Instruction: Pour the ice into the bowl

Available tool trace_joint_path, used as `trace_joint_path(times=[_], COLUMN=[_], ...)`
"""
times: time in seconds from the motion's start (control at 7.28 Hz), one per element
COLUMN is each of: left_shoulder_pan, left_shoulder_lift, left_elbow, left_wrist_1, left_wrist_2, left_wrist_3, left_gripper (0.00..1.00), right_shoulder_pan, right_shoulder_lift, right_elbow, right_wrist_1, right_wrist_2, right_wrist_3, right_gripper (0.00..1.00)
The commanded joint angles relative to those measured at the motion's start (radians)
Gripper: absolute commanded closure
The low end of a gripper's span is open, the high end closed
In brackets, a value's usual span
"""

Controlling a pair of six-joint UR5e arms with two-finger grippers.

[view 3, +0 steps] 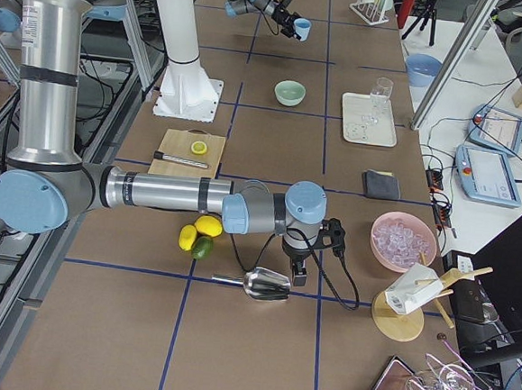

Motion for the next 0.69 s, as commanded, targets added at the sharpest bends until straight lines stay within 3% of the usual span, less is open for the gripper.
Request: trace_joint_path(times=[0.0,0.27,0.55], left_shoulder_pan=[-0.012,-0.015,-0.031], left_shoulder_lift=[-0.113,-0.274,-0.414], left_elbow=[-0.016,-0.025,-0.028], left_wrist_1=[0.026,0.218,0.363], left_wrist_2=[-0.021,-0.021,-0.163], left_wrist_3=[0.193,0.287,0.353], left_gripper=[1.0,1.0,1.0], right_shoulder_pan=[0.007,0.013,0.017], right_shoulder_lift=[-0.002,-0.002,-0.002], right_elbow=[-0.001,-0.005,-0.015], right_wrist_1=[0.0,0.0,0.0], right_wrist_2=[-0.003,-0.004,-0.006], right_wrist_3=[0.001,0.002,0.002], right_gripper=[0.0,0.0,0.0])
